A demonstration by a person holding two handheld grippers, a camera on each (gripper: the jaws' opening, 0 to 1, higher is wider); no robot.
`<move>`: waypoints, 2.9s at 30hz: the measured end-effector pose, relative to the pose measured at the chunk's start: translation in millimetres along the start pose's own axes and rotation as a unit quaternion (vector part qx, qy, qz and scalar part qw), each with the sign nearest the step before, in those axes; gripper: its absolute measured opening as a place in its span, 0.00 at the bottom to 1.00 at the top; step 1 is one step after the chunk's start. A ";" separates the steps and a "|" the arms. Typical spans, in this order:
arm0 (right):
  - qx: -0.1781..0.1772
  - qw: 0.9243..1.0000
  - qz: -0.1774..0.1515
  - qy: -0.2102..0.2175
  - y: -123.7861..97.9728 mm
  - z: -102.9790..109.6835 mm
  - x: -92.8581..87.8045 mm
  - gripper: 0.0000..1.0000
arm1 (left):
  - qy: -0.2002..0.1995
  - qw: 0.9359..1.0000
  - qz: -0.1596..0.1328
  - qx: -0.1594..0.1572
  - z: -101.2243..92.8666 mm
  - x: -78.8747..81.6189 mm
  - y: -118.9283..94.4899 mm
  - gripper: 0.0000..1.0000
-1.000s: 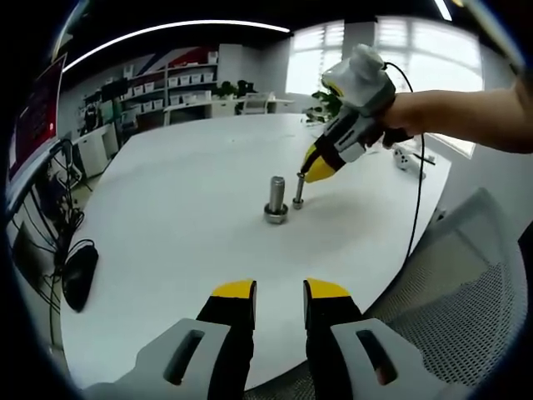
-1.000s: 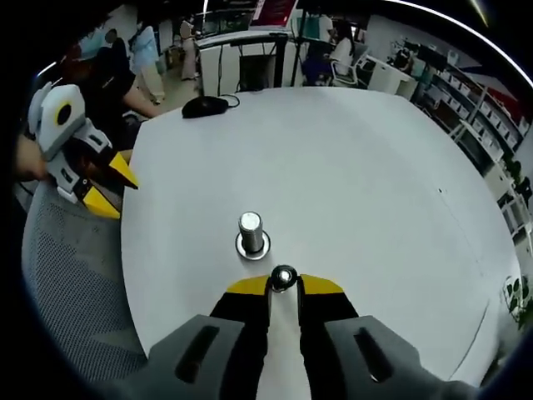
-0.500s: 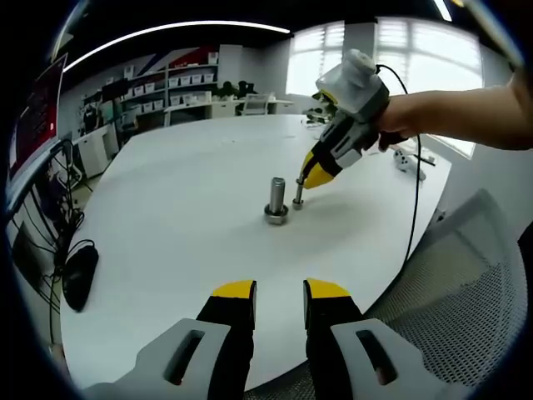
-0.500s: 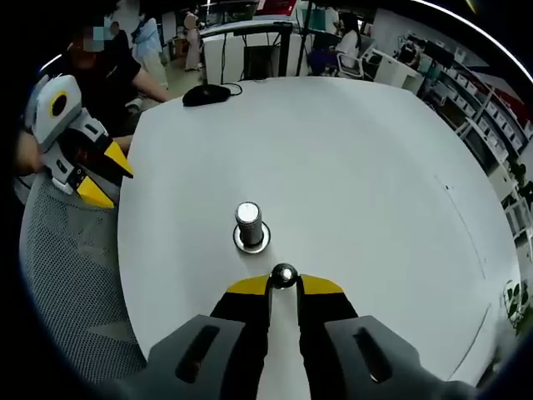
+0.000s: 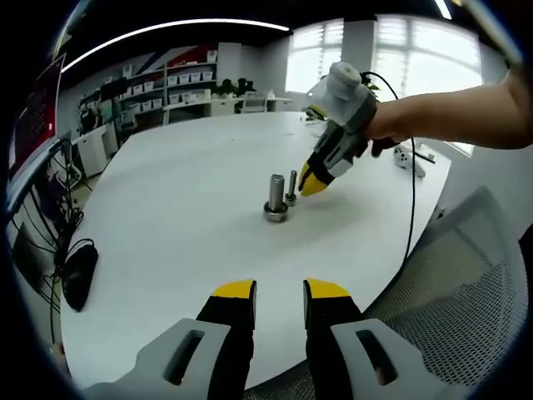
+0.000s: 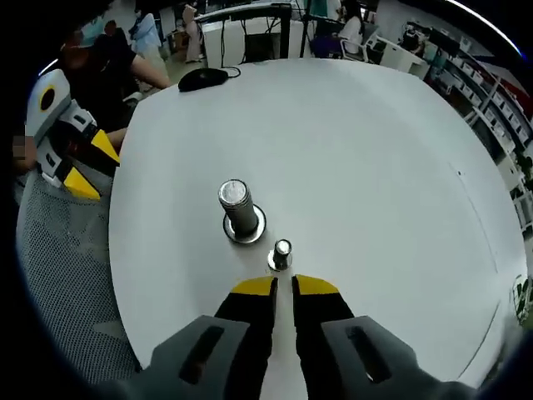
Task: Place the washer onto the threaded stud by aligning its center hole with the stud, sliding it down to the base, and recovering from edge contact or off-axis alignment until the washer reaches the visible bottom stop.
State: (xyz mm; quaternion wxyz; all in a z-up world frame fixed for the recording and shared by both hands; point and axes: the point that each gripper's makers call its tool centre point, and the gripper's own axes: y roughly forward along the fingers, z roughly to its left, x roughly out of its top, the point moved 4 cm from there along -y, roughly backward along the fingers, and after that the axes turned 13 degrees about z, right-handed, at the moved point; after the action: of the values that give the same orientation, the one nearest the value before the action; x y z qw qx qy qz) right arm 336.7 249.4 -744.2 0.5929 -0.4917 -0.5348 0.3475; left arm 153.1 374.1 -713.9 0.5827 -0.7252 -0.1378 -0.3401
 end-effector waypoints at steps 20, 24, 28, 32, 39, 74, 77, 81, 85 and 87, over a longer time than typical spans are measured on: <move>0.009 0.998 -0.044 0.034 1.1 14.0 3.5 0.09 | 0.002 1.000 0.003 -0.001 -0.6 -0.4 0.5 0.20; 0.015 0.998 -0.040 0.035 1.5 17.4 -2.1 0.10 | 0.003 1.000 0.003 -0.003 -1.3 -0.5 0.5 0.20; -0.008 0.997 -0.060 0.053 -10.2 16.3 -3.6 0.21 | 0.010 1.000 0.006 -0.008 -3.3 -0.9 1.5 0.20; -0.016 0.987 -0.110 0.118 -37.5 18.3 -7.0 0.23 | 0.014 1.000 0.000 -0.016 -6.1 0.9 0.8 0.20; -0.039 0.957 -0.235 0.168 -102.3 42.1 -23.9 0.26 | 0.032 0.999 -0.009 -0.038 -13.7 3.4 0.5 0.20; -0.169 0.940 -0.253 0.156 -126.4 84.7 -186.3 0.33 | 0.019 0.996 0.017 0.086 7.2 -3.8 -11.2 0.26; -0.161 0.947 -0.241 0.143 -117.1 92.9 -182.7 0.31 | 0.015 0.995 0.016 0.099 8.1 -5.9 -14.2 0.26; -0.131 0.941 -0.254 0.182 -115.3 87.6 -186.1 0.30 | 0.000 0.994 0.016 0.111 9.6 -9.1 -18.0 0.25; -0.124 0.944 -0.245 0.184 -113.1 89.8 -186.9 0.29 | -0.013 0.993 0.012 0.121 11.2 -11.5 -20.8 0.25; -0.127 0.945 -0.242 0.183 -113.1 90.9 -187.8 0.28 | -0.036 0.992 0.006 0.119 12.1 -14.3 -22.9 0.25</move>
State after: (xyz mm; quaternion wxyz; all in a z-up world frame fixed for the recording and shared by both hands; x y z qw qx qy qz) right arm 200.1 61.4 -696.2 0.6792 -0.4741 -0.5596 0.0271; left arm 133.0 394.7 -707.2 0.6613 -0.6634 -0.1943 -0.2912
